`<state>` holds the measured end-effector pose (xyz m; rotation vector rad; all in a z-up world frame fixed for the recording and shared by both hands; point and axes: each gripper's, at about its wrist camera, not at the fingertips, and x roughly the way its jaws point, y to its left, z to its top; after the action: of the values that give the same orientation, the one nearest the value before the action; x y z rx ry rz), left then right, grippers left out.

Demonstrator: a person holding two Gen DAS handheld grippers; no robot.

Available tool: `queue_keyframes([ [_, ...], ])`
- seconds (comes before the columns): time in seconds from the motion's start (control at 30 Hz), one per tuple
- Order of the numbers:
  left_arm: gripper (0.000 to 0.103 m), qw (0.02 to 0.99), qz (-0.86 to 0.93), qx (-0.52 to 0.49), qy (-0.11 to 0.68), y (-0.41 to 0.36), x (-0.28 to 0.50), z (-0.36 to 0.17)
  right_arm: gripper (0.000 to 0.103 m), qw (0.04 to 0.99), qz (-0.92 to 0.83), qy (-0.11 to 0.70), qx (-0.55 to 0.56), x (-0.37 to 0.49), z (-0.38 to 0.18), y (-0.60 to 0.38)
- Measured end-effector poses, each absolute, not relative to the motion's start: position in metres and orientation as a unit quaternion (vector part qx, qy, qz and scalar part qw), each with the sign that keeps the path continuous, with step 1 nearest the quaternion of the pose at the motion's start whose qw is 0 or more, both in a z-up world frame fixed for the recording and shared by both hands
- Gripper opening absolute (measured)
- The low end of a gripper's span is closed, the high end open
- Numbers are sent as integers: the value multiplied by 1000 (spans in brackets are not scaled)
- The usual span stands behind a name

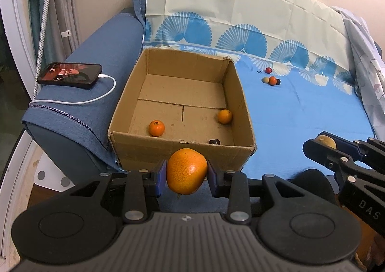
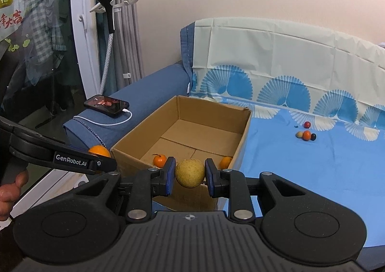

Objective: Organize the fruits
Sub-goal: 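Carry the mandarin and yellow-green fruit with both tools over the box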

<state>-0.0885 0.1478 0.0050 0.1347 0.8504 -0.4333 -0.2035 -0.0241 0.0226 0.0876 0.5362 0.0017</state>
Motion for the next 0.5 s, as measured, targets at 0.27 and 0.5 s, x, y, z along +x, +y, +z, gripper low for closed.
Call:
queue_keyframes([
  [0.27,39,883,-211,63,415,143,-73,2,28,959,-3,278,48,-191,16,-27],
  [0.5,39,883,-207,61,417,139,-54,0,28,956,-3,289,45,-173,10,-31],
])
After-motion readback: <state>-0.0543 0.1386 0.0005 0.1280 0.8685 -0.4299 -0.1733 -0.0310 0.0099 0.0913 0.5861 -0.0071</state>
